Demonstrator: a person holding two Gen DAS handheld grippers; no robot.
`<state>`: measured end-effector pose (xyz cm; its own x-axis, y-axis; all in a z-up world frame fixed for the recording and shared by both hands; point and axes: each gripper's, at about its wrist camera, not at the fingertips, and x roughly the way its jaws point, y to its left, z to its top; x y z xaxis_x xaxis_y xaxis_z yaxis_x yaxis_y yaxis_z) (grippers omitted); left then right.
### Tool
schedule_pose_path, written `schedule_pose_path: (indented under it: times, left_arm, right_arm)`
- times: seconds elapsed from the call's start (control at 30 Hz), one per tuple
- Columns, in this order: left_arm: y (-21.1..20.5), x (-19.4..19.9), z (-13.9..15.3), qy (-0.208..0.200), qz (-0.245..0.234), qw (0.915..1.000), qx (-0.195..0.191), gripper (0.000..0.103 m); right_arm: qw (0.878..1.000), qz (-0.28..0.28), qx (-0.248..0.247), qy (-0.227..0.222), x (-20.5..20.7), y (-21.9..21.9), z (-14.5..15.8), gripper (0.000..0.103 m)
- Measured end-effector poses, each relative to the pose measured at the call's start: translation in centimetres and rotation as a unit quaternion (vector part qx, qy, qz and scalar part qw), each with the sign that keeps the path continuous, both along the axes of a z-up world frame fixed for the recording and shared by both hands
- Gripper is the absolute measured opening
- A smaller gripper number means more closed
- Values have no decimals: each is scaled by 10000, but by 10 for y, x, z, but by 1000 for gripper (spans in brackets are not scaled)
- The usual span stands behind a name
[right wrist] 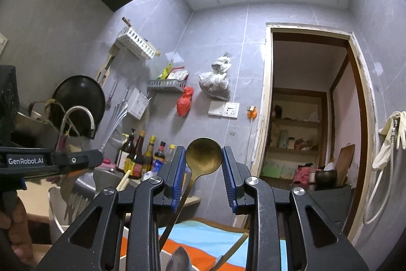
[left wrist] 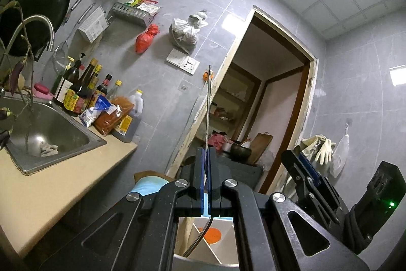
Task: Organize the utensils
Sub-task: 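Lift the fork and gold spoon and lower both into the white caddy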
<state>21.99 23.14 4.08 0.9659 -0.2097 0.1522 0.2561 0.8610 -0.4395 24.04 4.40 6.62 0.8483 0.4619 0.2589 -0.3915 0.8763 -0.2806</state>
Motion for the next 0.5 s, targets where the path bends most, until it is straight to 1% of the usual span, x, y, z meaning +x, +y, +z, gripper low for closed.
schedule_pose_path:
  times: [0.1,0.33,0.5]
  left_arm:
    - [-2,-2,0,-12,9,10000,62,0]
    - [1,-2,-1,26,17,10000,-20,0]
    - [1,-3,-1,75,3,10000,21,0]
  right_arm:
    - [10000,-3,-46,37,1,1,-2,26]
    - [9999,30,-54,120,2,0,-4,27]
    - [9999,66,-46,118,1,0,-5,32]
